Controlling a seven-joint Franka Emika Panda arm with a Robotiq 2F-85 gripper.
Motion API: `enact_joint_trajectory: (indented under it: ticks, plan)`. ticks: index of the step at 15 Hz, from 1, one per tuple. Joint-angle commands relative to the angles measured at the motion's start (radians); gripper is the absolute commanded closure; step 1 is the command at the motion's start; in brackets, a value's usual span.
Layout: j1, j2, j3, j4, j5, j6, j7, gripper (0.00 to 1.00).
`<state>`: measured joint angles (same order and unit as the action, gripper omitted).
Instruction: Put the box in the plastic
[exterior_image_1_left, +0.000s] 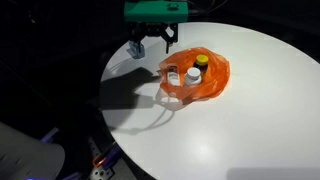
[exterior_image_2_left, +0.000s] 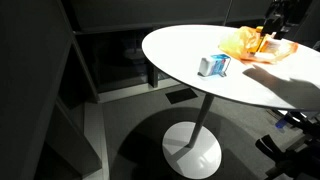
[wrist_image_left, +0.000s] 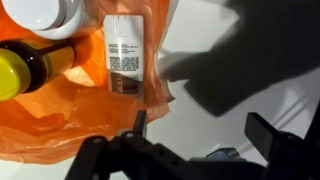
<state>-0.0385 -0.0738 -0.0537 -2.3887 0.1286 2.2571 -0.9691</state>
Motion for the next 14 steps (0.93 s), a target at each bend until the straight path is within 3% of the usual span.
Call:
enact_joint_trajectory:
  ticks: [1, 14]
  plan:
    - [0.005, 0.000, -0.005, 0.001, -0.001, -0.002, 0.001, 0.00]
    - [0.022, 0.035, 0.009, 0.054, -0.025, -0.023, -0.009, 0.00]
